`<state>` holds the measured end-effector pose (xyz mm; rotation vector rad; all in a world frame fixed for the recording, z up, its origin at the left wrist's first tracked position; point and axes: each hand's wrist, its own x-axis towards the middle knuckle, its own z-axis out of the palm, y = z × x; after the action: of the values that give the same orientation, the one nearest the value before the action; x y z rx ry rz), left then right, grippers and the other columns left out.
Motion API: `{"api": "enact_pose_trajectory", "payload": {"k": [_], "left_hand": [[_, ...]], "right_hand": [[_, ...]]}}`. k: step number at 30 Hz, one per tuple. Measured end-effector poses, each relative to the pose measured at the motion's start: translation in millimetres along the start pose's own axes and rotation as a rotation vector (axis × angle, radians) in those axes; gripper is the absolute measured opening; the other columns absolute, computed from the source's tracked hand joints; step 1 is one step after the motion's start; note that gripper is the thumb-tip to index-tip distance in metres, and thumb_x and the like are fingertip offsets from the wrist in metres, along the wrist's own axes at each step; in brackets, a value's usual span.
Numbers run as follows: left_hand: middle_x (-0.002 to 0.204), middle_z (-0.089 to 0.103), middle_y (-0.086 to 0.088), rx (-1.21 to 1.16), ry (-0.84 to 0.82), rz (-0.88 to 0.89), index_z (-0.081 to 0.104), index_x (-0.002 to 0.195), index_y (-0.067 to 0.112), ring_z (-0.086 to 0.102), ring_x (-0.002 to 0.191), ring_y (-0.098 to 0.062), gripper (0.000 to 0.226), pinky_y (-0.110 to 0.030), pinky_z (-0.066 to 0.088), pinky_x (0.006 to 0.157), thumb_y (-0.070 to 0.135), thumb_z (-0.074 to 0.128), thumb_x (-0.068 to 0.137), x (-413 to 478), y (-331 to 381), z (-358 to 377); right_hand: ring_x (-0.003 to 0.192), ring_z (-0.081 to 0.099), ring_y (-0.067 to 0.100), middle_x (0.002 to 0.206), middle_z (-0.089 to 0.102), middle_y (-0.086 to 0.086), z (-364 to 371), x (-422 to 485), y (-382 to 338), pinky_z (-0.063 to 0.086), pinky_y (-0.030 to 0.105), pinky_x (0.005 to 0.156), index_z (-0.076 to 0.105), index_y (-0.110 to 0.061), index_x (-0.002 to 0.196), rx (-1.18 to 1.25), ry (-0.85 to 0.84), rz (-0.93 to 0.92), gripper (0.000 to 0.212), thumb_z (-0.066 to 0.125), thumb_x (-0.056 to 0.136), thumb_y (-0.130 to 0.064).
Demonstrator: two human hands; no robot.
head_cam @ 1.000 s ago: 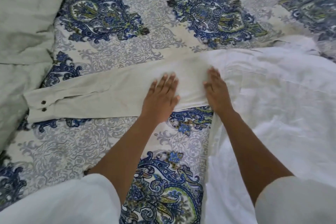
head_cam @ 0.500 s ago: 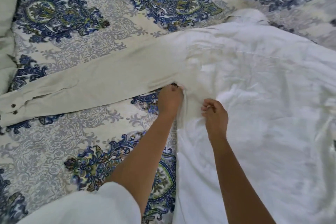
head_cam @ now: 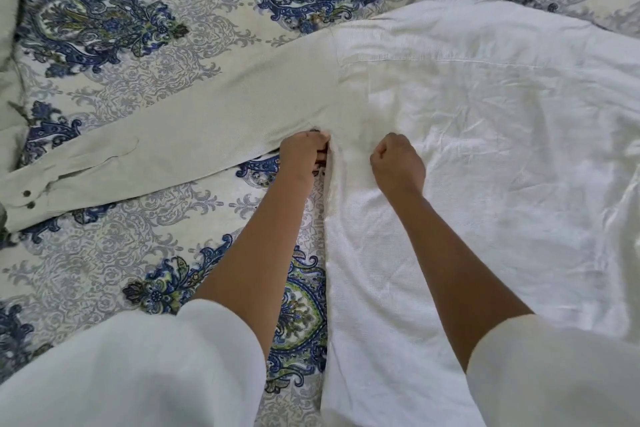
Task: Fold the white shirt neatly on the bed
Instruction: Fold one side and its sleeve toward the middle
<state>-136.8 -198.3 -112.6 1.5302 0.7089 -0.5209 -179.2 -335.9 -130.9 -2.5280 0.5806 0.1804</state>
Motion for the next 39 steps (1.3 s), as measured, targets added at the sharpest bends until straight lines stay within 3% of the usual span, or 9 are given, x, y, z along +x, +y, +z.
{"api": "enact_pose_trajectory", "payload": {"k": [6,10,15,22,26,30,34,37,39], "left_hand": [[0.065,0.052,-0.003,0.028,0.028,0.002,0.051,0.067,0.012,0.048,0.035,0.0,0.024,-0.014,0.034,0.037,0.001,0.052,0.088,11.9,6.5,-7.6],[0.079,0.06,-0.009,0.426,-0.012,0.231,0.044,0.068,0.017,0.059,0.058,-0.016,0.027,-0.032,0.052,0.063,0.004,0.049,0.091,19.3,6.7,-19.1],[0.089,0.055,-0.006,0.854,0.037,0.513,0.054,0.098,0.002,0.051,0.079,-0.02,0.011,-0.032,0.04,0.072,0.011,0.052,0.092,20.3,-1.3,-24.3],[0.077,0.057,-0.012,0.555,0.033,0.281,0.046,0.062,0.017,0.053,0.07,-0.02,0.031,-0.034,0.045,0.071,0.026,0.062,0.086,10.5,-17.3,-26.4],[0.057,0.047,0.002,0.78,0.149,0.288,0.042,0.057,0.017,0.044,0.054,-0.013,0.033,-0.026,0.034,0.051,0.006,0.05,0.087,-4.2,-23.5,-23.2],[0.064,0.044,-0.005,0.788,0.222,0.294,0.047,0.065,0.006,0.046,0.07,-0.024,0.026,-0.031,0.034,0.062,0.009,0.043,0.09,-17.6,-27.5,-20.5],[0.057,0.047,-0.007,0.691,0.04,0.208,0.05,0.059,0.005,0.049,0.054,-0.022,0.04,-0.033,0.044,0.063,0.028,0.055,0.092,-51.7,-56.3,-20.4],[0.064,0.055,-0.008,0.702,-0.033,0.116,0.053,0.062,0.007,0.055,0.065,-0.025,0.026,-0.03,0.045,0.057,0.011,0.06,0.086,-75.0,-82.9,-22.8],[0.076,0.064,-0.019,0.617,0.027,0.094,0.058,0.067,0.002,0.063,0.075,-0.033,0.016,-0.039,0.055,0.066,0.007,0.061,0.082,-71.9,-92.0,-27.1]], "right_hand": [[0.064,0.047,0.009,0.081,0.054,-0.003,-9.8,0.7,14.5,0.037,0.021,0.054,0.056,-0.008,0.09,0.245,-0.063,0.065,0.009,0.048,0.088,-0.011],[0.064,0.045,0.004,0.085,0.053,-0.004,-6.8,-0.3,19.2,0.039,0.019,0.057,0.054,-0.012,0.086,0.301,-0.082,0.034,0.004,0.05,0.087,-0.01],[0.079,0.052,0.011,0.094,0.052,-0.002,1.3,-3.1,24.8,0.042,0.022,0.068,0.053,-0.015,0.091,0.306,-0.07,0.035,0.008,0.059,0.086,-0.015],[0.107,0.052,0.021,0.111,0.049,0.001,4.1,-21.0,23.4,0.046,0.035,0.095,0.057,-0.01,0.109,0.345,-0.048,0.047,0.026,0.062,0.086,-0.021],[0.113,0.048,0.022,0.123,0.047,0.007,1.4,-37.6,23.3,0.04,0.032,0.1,0.055,-0.006,0.115,0.31,-0.075,-0.009,0.03,0.059,0.087,-0.016],[0.123,0.043,0.021,0.133,0.046,0.005,-2.4,-57.8,36.3,0.033,0.031,0.105,0.052,-0.006,0.122,0.226,-0.101,-0.101,0.035,0.056,0.087,-0.01],[0.136,0.032,0.015,0.146,0.037,0.001,-7.3,-68.2,39.3,0.023,0.021,0.107,0.046,-0.01,0.133,0.287,-0.18,-0.088,0.042,0.052,0.091,-0.011],[0.138,0.03,0.015,0.148,0.036,0.001,-8.1,-75.9,42.7,0.019,0.02,0.109,0.044,-0.01,0.135,0.278,-0.214,-0.113,0.044,0.051,0.092,-0.01],[0.139,0.029,0.016,0.149,0.035,0.003,-9.2,-80.8,51.0,0.019,0.025,0.114,0.045,-0.009,0.135,0.237,-0.222,-0.136,0.045,0.051,0.091,-0.008]]}}
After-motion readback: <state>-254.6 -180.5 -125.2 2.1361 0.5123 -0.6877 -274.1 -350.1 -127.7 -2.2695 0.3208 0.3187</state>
